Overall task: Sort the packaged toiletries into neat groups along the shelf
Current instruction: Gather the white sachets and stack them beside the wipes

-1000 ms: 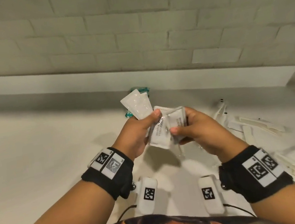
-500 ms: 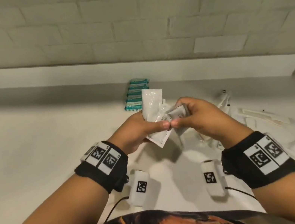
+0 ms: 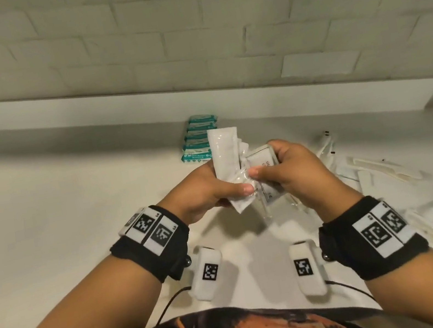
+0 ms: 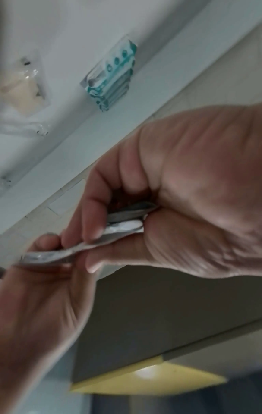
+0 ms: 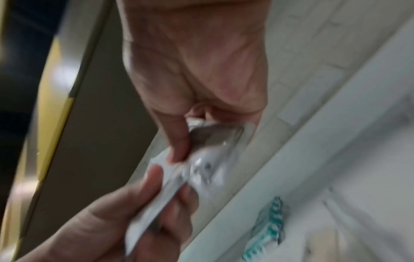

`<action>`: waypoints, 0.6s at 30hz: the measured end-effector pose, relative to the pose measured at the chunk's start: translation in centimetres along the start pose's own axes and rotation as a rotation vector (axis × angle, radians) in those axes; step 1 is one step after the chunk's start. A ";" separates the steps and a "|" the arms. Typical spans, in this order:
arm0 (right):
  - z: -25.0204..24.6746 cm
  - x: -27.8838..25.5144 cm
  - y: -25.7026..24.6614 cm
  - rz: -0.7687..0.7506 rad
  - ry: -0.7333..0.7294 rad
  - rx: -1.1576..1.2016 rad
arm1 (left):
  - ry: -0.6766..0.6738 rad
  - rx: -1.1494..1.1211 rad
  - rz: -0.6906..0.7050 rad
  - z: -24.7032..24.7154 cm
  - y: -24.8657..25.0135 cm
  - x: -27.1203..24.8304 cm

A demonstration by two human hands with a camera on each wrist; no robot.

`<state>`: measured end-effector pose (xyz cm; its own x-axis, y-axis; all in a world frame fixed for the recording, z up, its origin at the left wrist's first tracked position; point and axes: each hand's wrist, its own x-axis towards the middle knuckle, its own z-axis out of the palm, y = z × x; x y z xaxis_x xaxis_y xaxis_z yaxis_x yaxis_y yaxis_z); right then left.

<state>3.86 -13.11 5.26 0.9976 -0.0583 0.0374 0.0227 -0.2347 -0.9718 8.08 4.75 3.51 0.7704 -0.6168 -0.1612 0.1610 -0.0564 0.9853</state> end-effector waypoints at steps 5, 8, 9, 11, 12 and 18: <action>-0.9 -0.6 0.9 0.046 0.089 0.038 | 0.125 -0.041 0.030 -0.6 0.0 -0.3; -1.5 -1.0 0.6 -0.017 -0.083 -0.457 | 0.121 -0.006 0.015 -0.8 0.0 -0.3; -1.4 -0.9 0.3 -0.059 -0.119 -0.593 | 0.099 0.009 0.011 -0.6 0.1 -0.3; -0.5 -0.8 -0.2 -0.042 -0.186 -0.566 | 0.053 0.014 0.006 -0.2 0.2 -0.3; 0.0 -0.8 -0.1 -0.013 -0.186 -0.500 | 0.052 -0.003 0.002 0.0 0.2 -0.3; 0.1 -0.3 1.7 0.091 0.121 -0.105 | 0.115 -0.266 -0.085 -0.7 0.1 -0.8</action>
<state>3.57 -13.34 3.60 0.9799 -0.1987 -0.0162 -0.0810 -0.3227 -0.9430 7.97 5.79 3.70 0.8093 -0.5252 -0.2631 0.3728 0.1130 0.9210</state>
